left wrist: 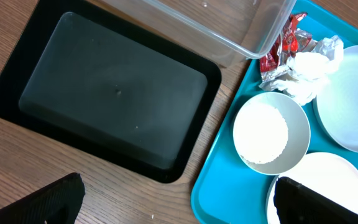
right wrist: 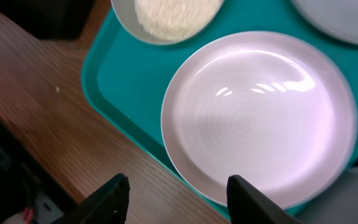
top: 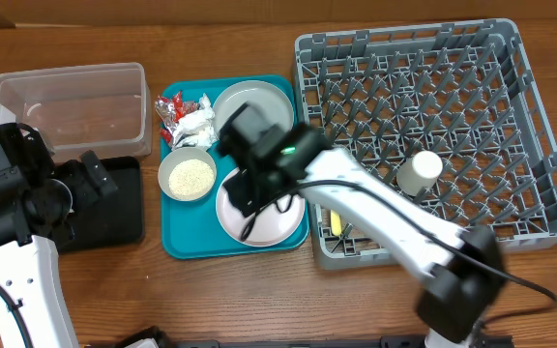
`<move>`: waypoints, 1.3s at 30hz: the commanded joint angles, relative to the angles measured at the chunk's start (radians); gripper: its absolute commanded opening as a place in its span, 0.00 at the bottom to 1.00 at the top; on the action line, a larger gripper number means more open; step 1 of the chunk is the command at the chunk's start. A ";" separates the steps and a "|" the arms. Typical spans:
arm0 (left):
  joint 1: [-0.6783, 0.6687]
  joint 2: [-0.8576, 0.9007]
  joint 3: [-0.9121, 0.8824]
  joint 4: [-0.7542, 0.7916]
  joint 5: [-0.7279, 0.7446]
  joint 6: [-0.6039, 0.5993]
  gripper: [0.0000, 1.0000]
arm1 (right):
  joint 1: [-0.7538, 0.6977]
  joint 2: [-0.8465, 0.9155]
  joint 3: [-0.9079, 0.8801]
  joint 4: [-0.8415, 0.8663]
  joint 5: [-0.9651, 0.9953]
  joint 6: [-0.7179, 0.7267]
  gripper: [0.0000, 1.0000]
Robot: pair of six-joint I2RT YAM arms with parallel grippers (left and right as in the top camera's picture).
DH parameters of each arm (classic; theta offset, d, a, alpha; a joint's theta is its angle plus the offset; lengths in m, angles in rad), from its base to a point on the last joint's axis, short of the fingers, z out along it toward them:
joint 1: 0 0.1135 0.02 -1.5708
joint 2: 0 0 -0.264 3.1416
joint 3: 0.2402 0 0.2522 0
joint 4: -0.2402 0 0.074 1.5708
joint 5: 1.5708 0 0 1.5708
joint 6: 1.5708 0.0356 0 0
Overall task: Sort waste into correct bins and load items into the dishwasher rack
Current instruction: 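Move the right gripper to the pink plate and grip its rim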
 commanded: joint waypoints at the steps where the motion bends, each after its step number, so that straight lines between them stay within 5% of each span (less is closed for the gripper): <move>1: 0.006 0.004 0.016 0.000 0.008 0.023 1.00 | 0.052 0.095 -0.003 0.031 0.016 0.025 0.53; 15: 0.006 0.004 0.016 0.000 0.008 0.023 1.00 | 0.135 0.285 -0.008 0.212 0.159 0.116 0.56; 22: 0.006 0.004 0.016 0.000 0.008 0.023 1.00 | 0.135 0.314 -0.008 0.229 0.160 0.124 0.29; 26: 0.006 0.004 0.016 0.000 0.008 0.023 1.00 | 0.135 0.318 -0.025 0.260 0.160 0.130 0.32; 31: 0.006 0.004 0.016 0.001 0.008 0.023 1.00 | 0.135 0.316 -0.053 0.258 0.160 0.130 0.04; 39: 0.006 0.004 0.016 0.000 0.008 0.023 1.00 | 0.135 0.256 -0.011 0.163 0.182 0.130 0.04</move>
